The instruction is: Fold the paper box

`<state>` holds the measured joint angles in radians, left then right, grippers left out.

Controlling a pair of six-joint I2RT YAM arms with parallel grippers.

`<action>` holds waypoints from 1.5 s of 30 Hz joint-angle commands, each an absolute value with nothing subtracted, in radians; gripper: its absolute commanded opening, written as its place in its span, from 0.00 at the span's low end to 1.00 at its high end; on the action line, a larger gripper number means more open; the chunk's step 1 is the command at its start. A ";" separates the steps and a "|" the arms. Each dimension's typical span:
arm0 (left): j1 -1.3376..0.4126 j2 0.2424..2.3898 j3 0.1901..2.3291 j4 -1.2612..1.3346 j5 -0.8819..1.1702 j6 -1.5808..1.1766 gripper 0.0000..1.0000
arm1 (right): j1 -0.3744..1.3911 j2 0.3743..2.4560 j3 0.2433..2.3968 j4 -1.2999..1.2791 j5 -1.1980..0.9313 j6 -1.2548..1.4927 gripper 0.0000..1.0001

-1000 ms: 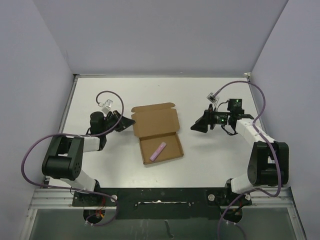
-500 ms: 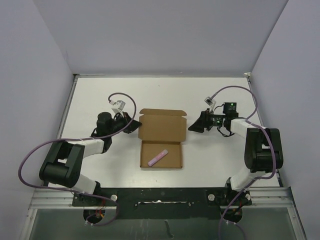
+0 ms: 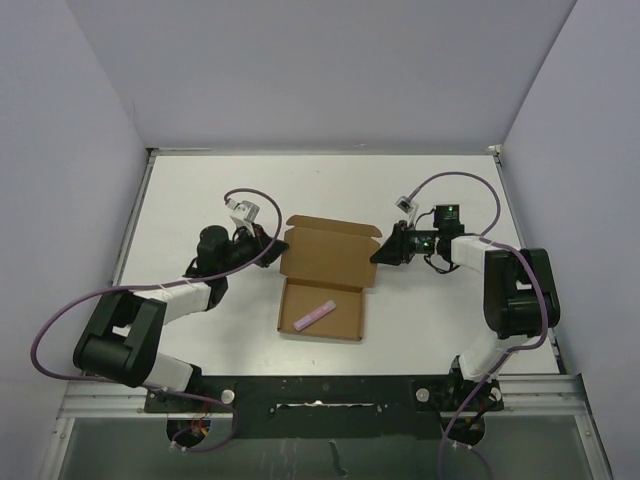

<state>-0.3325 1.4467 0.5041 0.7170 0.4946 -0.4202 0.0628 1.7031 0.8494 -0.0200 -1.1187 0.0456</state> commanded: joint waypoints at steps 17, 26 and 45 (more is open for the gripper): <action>-0.302 1.324 0.593 0.558 0.590 -0.431 0.40 | 0.092 1.530 0.948 -0.188 -1.090 -0.180 0.00; -0.282 1.271 0.688 0.337 0.580 -0.374 0.55 | 0.093 1.506 0.964 -0.237 -1.082 -0.233 0.00; -0.272 1.426 0.846 0.218 0.622 -0.304 0.50 | 0.101 1.482 0.965 -0.246 -1.089 -0.251 0.00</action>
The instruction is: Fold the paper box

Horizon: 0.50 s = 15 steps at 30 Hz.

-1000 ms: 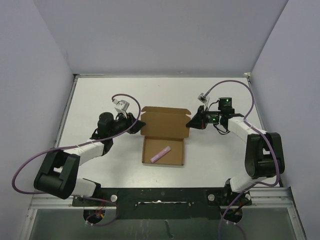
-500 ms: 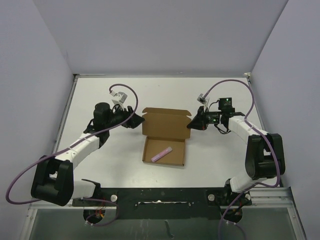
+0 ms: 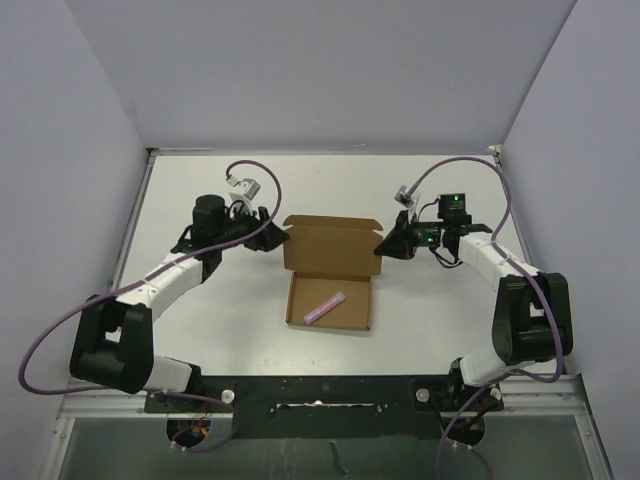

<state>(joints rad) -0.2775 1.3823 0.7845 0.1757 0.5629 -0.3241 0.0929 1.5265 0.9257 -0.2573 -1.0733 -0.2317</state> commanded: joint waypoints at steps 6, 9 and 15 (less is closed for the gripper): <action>-0.271 1.483 0.880 0.221 0.663 -0.298 0.40 | 0.101 1.484 0.966 -0.247 -1.090 -0.253 0.00; -0.271 1.502 0.888 0.228 0.686 -0.301 0.28 | 0.102 1.484 0.967 -0.247 -1.090 -0.255 0.00; -0.273 1.516 0.887 0.261 0.720 -0.305 0.17 | 0.107 1.481 0.969 -0.253 -1.086 -0.261 0.00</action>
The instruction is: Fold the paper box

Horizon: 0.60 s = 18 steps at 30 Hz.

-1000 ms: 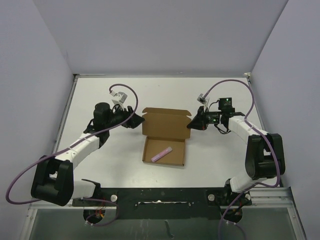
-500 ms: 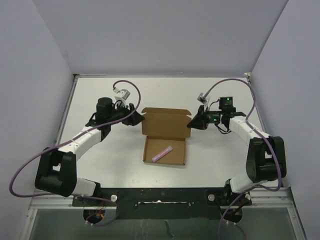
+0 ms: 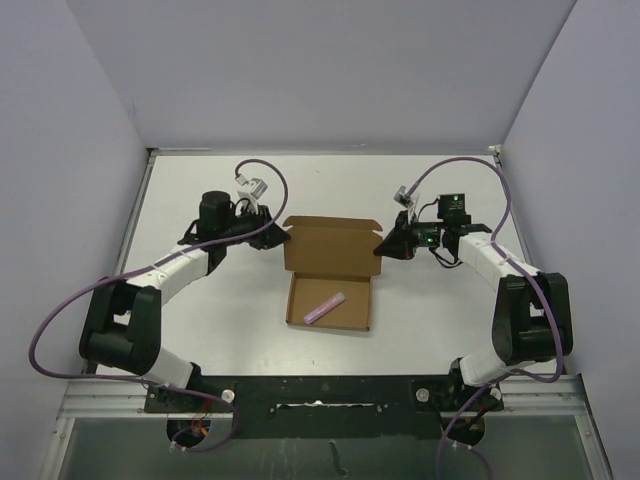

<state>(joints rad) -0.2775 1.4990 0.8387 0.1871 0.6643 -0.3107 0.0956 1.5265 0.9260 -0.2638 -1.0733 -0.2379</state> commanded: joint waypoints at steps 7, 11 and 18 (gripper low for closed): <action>-0.314 1.453 0.855 0.300 0.614 -0.313 0.00 | 0.135 1.449 0.976 -0.248 -0.989 -0.274 0.00; -0.364 1.425 0.827 0.366 0.479 -0.329 0.00 | 0.198 1.408 0.968 -0.184 -0.807 -0.276 0.00; -0.428 1.435 0.828 0.480 0.236 -0.320 0.00 | 0.265 1.439 1.001 -0.025 -0.549 -0.287 0.00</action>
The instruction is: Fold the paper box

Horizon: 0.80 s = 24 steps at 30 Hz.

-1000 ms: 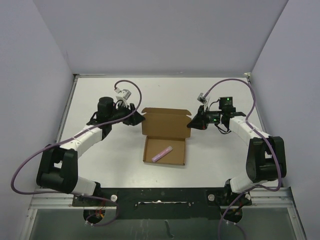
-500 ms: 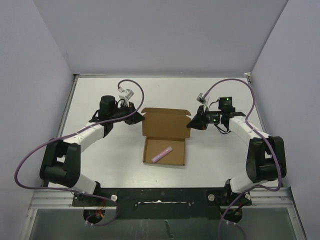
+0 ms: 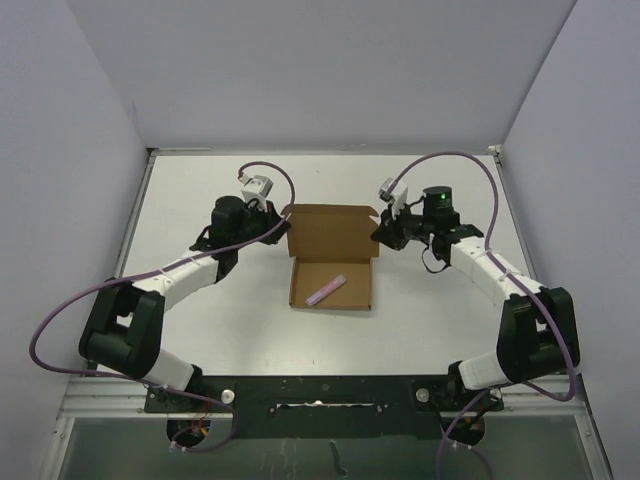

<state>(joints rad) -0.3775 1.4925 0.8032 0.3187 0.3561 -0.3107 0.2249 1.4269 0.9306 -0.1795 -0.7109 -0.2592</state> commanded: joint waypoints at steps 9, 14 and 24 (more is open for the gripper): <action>-0.538 1.506 0.879 0.551 -0.001 -0.274 0.00 | 0.327 1.548 1.033 0.215 -0.218 -0.318 0.00; -0.599 1.557 0.893 0.586 -0.136 -0.271 0.00 | 0.374 1.572 0.960 0.412 -0.043 -0.295 0.00; -0.661 1.658 0.960 0.625 -0.249 -0.303 0.00 | 0.385 1.607 0.883 0.532 -0.029 -0.226 0.00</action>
<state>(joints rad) -0.6262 1.6188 0.8787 0.5171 -0.2260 -0.2794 0.3626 1.5974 0.9047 0.3885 -0.0185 -0.2672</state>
